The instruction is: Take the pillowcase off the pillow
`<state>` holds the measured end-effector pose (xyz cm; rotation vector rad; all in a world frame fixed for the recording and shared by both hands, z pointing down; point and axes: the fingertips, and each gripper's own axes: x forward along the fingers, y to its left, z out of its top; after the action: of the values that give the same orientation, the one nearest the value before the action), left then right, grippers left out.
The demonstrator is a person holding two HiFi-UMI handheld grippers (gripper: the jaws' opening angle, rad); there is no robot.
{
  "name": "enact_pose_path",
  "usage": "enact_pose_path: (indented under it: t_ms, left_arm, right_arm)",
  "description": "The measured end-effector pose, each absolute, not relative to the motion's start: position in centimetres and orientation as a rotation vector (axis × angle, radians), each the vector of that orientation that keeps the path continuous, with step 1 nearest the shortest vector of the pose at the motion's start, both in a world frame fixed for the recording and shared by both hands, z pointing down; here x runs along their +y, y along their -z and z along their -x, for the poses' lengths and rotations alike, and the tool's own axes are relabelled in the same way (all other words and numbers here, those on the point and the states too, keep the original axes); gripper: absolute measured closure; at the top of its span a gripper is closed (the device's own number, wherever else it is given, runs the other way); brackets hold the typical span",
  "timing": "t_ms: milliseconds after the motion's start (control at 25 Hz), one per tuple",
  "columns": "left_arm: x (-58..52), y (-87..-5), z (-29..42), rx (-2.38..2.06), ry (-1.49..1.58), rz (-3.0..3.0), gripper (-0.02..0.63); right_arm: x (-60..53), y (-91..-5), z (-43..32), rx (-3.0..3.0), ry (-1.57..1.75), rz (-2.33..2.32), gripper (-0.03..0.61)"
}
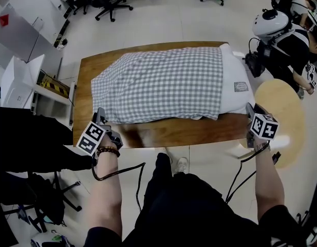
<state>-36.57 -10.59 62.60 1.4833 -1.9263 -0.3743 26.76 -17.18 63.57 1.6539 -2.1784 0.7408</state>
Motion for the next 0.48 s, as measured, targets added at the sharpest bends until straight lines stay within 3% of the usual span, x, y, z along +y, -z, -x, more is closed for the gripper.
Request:
enact_pose_path:
  t_ms: [160,480]
  left_arm:
    - [-9.2,-63.2,34.5,-1.907,0.377,-1.488,0.417]
    - [-7.3,-65.0,31.6,-1.802,0.462,-1.443,0.399]
  right_arm:
    - [-15.6,-63.1,-26.9,-2.216,-0.752,-1.656,0.417]
    - [-12.7,-60.7,-23.8,-2.337,-0.769,-1.602,0.416]
